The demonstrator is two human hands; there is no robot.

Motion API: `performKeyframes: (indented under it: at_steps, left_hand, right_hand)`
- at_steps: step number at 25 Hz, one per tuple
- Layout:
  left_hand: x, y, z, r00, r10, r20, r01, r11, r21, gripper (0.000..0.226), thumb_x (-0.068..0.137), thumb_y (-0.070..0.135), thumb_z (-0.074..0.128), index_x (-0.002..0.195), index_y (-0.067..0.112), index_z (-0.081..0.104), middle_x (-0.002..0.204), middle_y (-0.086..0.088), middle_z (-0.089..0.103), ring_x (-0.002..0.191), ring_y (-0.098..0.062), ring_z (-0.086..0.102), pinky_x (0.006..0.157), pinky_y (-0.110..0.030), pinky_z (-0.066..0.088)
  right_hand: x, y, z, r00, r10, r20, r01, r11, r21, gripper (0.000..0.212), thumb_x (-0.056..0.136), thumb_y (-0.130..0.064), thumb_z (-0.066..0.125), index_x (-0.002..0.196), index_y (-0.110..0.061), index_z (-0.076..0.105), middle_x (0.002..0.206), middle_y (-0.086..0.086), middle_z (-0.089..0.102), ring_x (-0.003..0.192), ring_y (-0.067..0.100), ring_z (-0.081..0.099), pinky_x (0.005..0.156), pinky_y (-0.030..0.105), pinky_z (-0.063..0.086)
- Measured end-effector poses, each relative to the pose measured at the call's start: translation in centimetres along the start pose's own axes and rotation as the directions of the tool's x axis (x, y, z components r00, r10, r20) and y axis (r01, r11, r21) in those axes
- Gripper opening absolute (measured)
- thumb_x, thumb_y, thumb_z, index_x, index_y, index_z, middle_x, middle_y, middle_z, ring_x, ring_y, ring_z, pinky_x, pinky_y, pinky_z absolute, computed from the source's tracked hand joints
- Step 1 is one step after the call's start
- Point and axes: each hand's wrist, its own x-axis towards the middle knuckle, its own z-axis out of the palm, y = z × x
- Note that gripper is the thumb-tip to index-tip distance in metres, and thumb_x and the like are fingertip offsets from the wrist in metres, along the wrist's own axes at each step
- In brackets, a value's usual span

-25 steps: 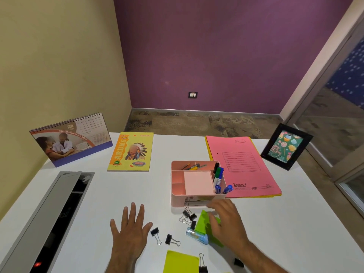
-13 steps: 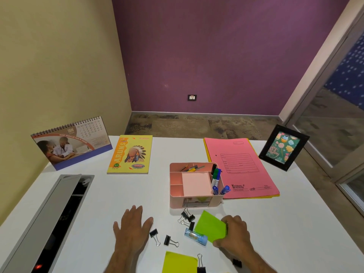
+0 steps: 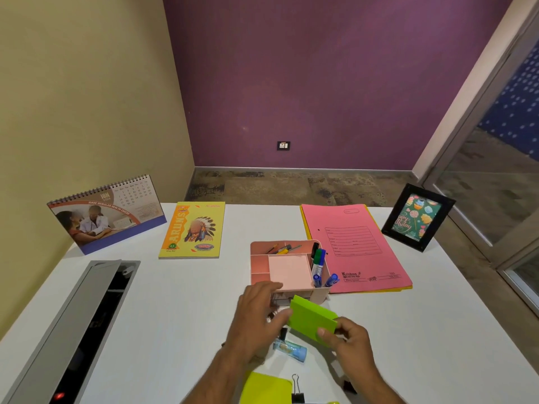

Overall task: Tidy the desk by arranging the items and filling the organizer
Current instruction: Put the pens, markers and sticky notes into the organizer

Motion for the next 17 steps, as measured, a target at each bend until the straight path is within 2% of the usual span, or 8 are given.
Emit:
performKeyframes:
  at_steps: [2,3,5,7,10,13,15,17]
  left_hand:
    - [0.8,1.3,0.1,0.977,-0.121,0.176,0.143,0.982,-0.119,0.069,0.074,0.06,0.072,0.135,0.04,0.046,0.122,0.019,0.055,0.112,0.001,0.052,0.094,-0.026,0.049]
    - [1.2,1.7,0.0,0.961,-0.148,0.233,0.193,0.964,-0.184,0.066,0.074,0.054,0.075,0.133,0.039,0.049,0.116,0.016,0.06,0.105,0.001,0.058,0.089,-0.027,0.054]
    - [1.9,2.7,-0.6,0.959,-0.139,0.247,0.206,0.94,-0.27,0.037,0.081,0.03,0.076,0.116,0.028,0.064,0.096,0.007,0.068,0.084,0.001,0.064,0.074,-0.024,0.058]
    - [2.5,3.6,-1.4,0.972,-0.146,0.182,0.199,0.928,-0.316,0.016,0.085,0.014,0.072,0.1,0.019,0.071,0.084,0.001,0.069,0.07,-0.001,0.062,0.061,-0.017,0.053]
    - [4.4,4.2,-2.6,0.982,-0.183,0.035,0.186,0.942,-0.278,0.013,0.083,0.014,0.075,0.092,0.023,0.072,0.08,0.008,0.069,0.071,-0.003,0.062,0.06,-0.012,0.047]
    - [7.6,4.6,-3.6,0.989,-0.119,-0.087,0.107,0.986,-0.131,0.015,0.08,0.021,0.077,0.094,0.026,0.075,0.081,0.011,0.072,0.071,-0.004,0.062,0.064,-0.021,0.052]
    - [9.7,5.2,-4.1,0.987,-0.042,-0.154,0.037,0.999,-0.034,0.015,0.082,0.021,0.076,0.096,0.023,0.075,0.085,0.008,0.074,0.073,-0.009,0.064,0.069,-0.028,0.054]
    - [11.4,6.0,-4.2,0.98,0.039,-0.197,-0.023,0.996,0.082,0.018,0.085,0.018,0.074,0.103,0.019,0.074,0.096,0.003,0.075,0.082,-0.015,0.066,0.075,-0.031,0.055]
  right_hand:
    - [-0.8,-1.2,0.3,0.998,0.001,0.056,-0.012,0.98,0.197,0.012,0.07,0.0,0.08,0.068,-0.009,0.073,0.065,0.008,0.069,0.067,0.026,0.061,0.058,0.032,0.052]
    - [-1.2,-1.9,0.5,0.997,0.015,0.08,-0.038,0.953,0.301,0.012,0.066,-0.008,0.084,0.072,-0.005,0.073,0.067,0.012,0.07,0.068,0.028,0.063,0.057,0.03,0.054]
    - [-1.3,-3.0,0.9,0.996,0.029,0.085,-0.061,0.91,0.409,0.042,0.056,-0.026,0.091,0.085,-0.002,0.072,0.078,0.018,0.074,0.071,0.028,0.069,0.06,0.029,0.057]
    - [-1.7,-3.2,1.2,0.997,0.061,0.039,-0.071,0.912,0.404,0.047,0.063,-0.01,0.088,0.102,-0.007,0.063,0.089,0.017,0.073,0.075,0.025,0.07,0.063,0.033,0.058]
    - [-2.9,-2.3,1.7,0.998,0.052,0.028,-0.055,0.986,0.157,0.054,0.061,0.008,0.084,0.1,-0.02,0.058,0.084,0.008,0.067,0.066,0.018,0.059,0.056,0.021,0.05]
    - [-3.9,-0.9,4.2,0.927,0.209,0.313,-0.123,0.954,-0.272,0.033,0.066,-0.017,0.083,0.092,-0.025,0.064,0.079,-0.003,0.063,0.06,0.003,0.05,0.055,0.014,0.04]
    - [-4.2,0.2,5.4,0.857,0.334,0.392,-0.144,0.886,-0.44,0.026,0.084,-0.021,0.066,0.109,-0.023,0.059,0.089,-0.002,0.06,0.071,0.005,0.054,0.061,0.014,0.04]
    - [-4.3,1.1,6.4,0.868,0.171,0.467,0.098,0.862,-0.498,0.027,0.089,-0.032,0.059,0.114,-0.023,0.06,0.104,0.002,0.06,0.092,0.017,0.06,0.07,0.022,0.039]
